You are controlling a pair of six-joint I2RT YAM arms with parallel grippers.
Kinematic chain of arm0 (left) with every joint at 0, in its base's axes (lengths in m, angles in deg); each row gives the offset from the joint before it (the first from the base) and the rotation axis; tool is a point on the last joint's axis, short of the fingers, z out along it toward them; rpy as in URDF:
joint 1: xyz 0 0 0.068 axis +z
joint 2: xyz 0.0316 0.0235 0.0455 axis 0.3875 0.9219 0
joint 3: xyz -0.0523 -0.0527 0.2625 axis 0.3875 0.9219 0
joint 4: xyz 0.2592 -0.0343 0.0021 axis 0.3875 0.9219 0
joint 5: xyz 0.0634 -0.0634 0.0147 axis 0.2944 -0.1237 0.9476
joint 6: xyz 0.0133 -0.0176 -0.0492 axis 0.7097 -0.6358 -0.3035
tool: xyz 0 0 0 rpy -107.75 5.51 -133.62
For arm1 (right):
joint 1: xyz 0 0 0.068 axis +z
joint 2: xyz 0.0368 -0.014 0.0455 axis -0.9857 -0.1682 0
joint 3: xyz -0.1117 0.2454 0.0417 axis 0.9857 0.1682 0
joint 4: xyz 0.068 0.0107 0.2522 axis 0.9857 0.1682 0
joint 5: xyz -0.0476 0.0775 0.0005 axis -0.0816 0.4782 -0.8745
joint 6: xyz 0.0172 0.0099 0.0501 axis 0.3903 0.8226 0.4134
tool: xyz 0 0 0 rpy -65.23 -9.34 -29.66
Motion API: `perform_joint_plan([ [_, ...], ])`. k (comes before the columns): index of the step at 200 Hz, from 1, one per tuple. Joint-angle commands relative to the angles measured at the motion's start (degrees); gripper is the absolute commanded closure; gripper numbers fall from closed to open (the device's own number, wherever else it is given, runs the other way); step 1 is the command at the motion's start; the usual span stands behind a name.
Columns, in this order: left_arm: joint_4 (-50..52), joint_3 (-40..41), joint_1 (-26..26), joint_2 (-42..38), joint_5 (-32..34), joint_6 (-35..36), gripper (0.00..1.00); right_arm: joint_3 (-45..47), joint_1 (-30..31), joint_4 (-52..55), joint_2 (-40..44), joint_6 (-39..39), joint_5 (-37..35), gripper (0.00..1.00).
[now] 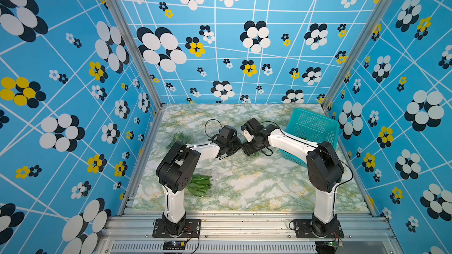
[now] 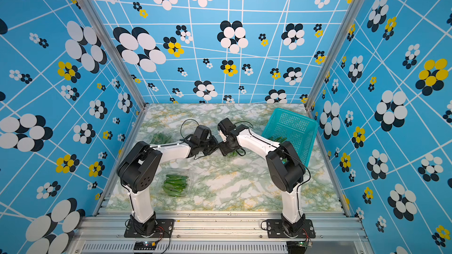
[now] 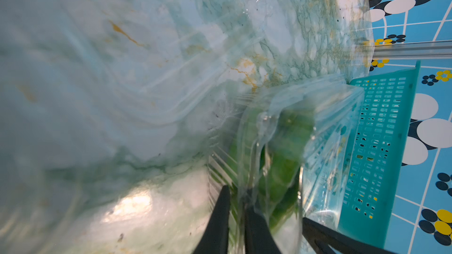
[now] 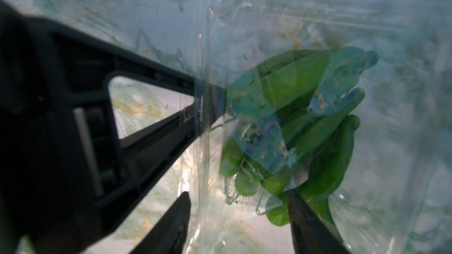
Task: Take small green peppers out of containers
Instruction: Open the packing box at the center of the board.
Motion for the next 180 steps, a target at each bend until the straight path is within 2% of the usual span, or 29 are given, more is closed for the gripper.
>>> perform_joint_plan([
  [1, -2.0, 1.0, -0.3, 0.7, -1.4, -0.1, 0.86, 2.6, 0.1, -1.0, -2.7, 2.8, -3.1, 0.39],
  [108, -3.4, 1.5, 0.1, 0.8, -2.2, -0.5, 0.86, 3.2, 1.3, -2.7, -4.7, 2.9, -6.1, 0.44],
  [165, -4.3, 1.8, 0.2, 1.1, -2.8, -0.7, 0.86, 3.2, 1.4, -2.7, -5.5, 2.9, -6.5, 0.66],
  [180, -4.4, 1.9, 0.2, 1.2, -2.8, -0.6, 0.86, 3.3, 1.4, -2.7, -5.3, 3.0, -6.4, 0.77],
])
